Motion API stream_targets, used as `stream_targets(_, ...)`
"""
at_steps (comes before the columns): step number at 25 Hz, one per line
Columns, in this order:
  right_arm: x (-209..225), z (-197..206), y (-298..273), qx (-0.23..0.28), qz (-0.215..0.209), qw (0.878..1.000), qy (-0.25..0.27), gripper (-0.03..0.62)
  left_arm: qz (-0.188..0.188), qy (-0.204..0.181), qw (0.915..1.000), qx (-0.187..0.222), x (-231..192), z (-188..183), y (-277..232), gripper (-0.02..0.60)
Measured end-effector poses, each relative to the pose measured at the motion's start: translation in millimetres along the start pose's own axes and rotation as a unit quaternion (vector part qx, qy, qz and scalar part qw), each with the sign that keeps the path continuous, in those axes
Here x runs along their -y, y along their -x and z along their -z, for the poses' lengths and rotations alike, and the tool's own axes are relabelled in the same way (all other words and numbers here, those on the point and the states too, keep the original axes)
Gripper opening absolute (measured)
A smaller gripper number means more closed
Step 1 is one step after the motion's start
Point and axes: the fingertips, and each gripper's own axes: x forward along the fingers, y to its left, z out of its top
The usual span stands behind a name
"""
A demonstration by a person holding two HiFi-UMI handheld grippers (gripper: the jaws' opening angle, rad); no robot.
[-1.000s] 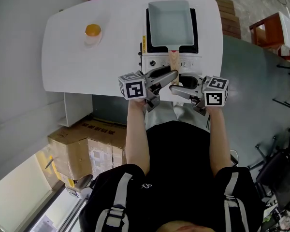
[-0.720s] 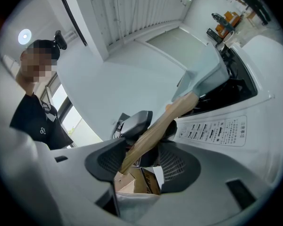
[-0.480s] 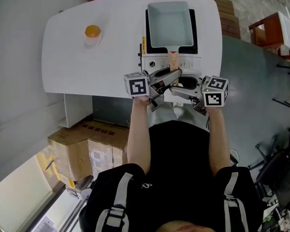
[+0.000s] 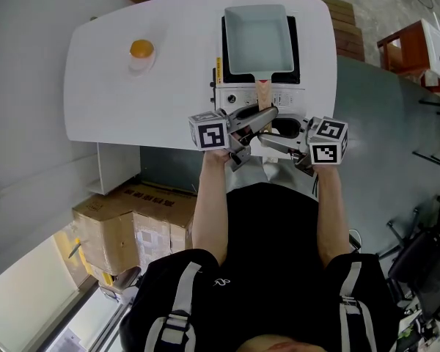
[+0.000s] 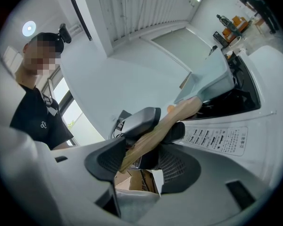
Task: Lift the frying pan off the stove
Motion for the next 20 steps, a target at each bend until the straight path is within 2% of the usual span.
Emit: stream_targets(20,-50,-28,10,0.008,-0.022,0.997,0.067,0.233,0.007,-0.077,0.9970,0.003,66,-16,5,0.177)
